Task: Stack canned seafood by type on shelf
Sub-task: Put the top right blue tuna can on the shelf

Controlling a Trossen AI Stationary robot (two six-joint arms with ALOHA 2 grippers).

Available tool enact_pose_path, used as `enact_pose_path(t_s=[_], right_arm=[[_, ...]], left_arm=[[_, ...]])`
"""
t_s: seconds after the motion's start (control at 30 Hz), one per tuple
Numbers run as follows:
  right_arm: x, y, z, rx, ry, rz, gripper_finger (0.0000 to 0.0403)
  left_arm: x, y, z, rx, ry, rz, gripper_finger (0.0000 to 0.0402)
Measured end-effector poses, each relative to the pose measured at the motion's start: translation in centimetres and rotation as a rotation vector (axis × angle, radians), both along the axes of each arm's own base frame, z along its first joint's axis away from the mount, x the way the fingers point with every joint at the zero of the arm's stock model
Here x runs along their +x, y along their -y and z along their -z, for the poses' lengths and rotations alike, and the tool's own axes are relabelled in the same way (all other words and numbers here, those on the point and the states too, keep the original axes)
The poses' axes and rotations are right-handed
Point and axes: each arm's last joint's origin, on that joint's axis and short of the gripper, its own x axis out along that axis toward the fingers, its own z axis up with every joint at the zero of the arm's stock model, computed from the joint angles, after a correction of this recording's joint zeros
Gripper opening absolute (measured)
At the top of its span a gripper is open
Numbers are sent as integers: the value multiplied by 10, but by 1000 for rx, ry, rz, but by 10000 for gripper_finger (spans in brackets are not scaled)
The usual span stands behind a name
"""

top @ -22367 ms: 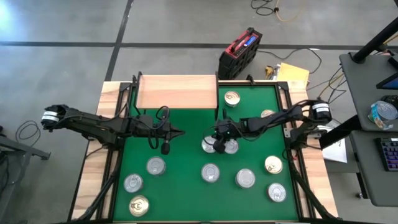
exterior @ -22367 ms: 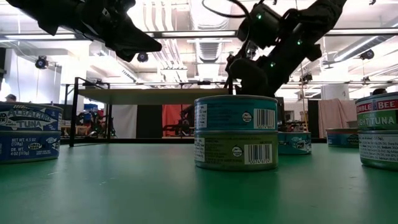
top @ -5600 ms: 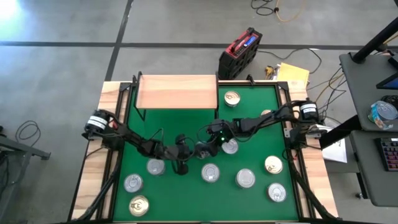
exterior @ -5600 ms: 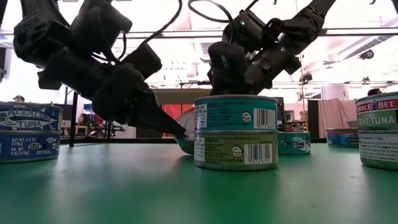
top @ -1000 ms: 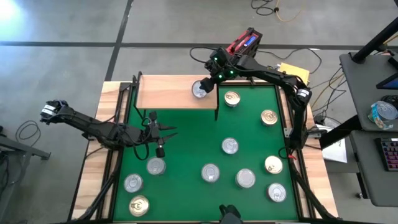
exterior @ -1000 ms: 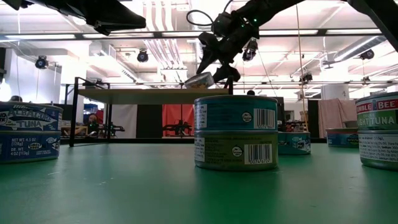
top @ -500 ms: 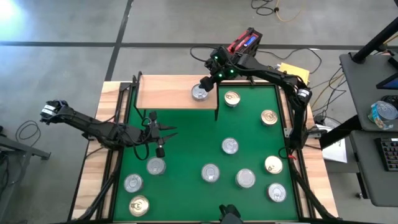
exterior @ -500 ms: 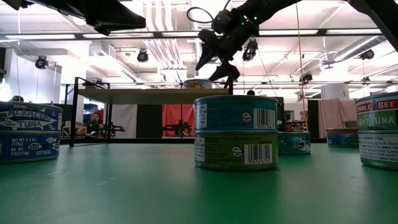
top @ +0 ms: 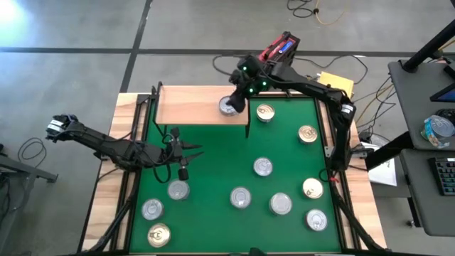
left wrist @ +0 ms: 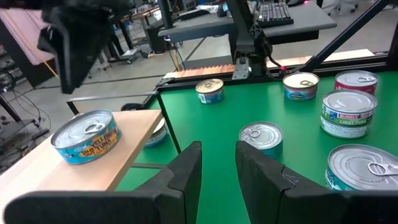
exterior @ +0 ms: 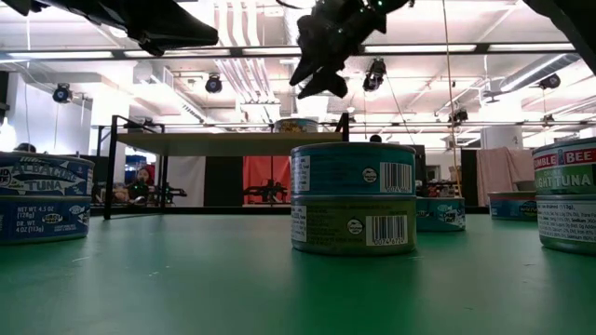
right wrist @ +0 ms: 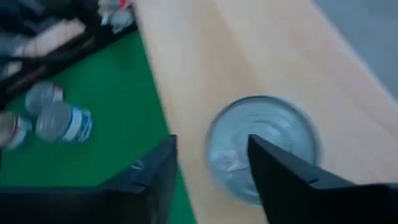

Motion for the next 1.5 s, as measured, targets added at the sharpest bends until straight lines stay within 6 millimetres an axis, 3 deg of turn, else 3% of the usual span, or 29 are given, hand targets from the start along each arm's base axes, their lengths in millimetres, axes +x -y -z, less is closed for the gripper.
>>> enact_pose_path(t_s=[0.07, 0.2, 0.3, 0.47, 0.63, 0.77, 0.9, 1.03, 1.23, 1.5], right_arm=[[3, -16, 0, -73, -13, -120, 124], [4, -61, -1, -209, 90, -559, 29], [5, -87, -6, -260, 170, -660, 14], [2, -107, 2, -397, 146, -611, 9], [-1, -115, 32, -525, 95, -511, 9], [-11, -115, 50, -601, 158, -447, 9], [-25, -114, 56, -690, 183, -329, 9], [-38, -116, 64, -719, 172, -238, 9], [-48, -134, 75, -706, 241, -222, 9], [-46, -143, 76, -764, 219, 19, 9]], left_arm=[[0, 0, 1, -7, -2, -2, 84], [2, 1, 3, -11, -16, -3, 84], [4, 1, 7, -7, -31, -4, 84], [8, 2, 11, 6, -57, -4, 84], [9, 3, 14, 54, -81, 3, 84], [10, 3, 14, 118, -103, 42, 84], [11, 10, 11, 163, -96, 263, 84], [12, 13, 7, 150, -46, 367, 84], [12, 13, 6, 164, -41, 391, 84], [7, 11, 5, 227, -62, 386, 84]])
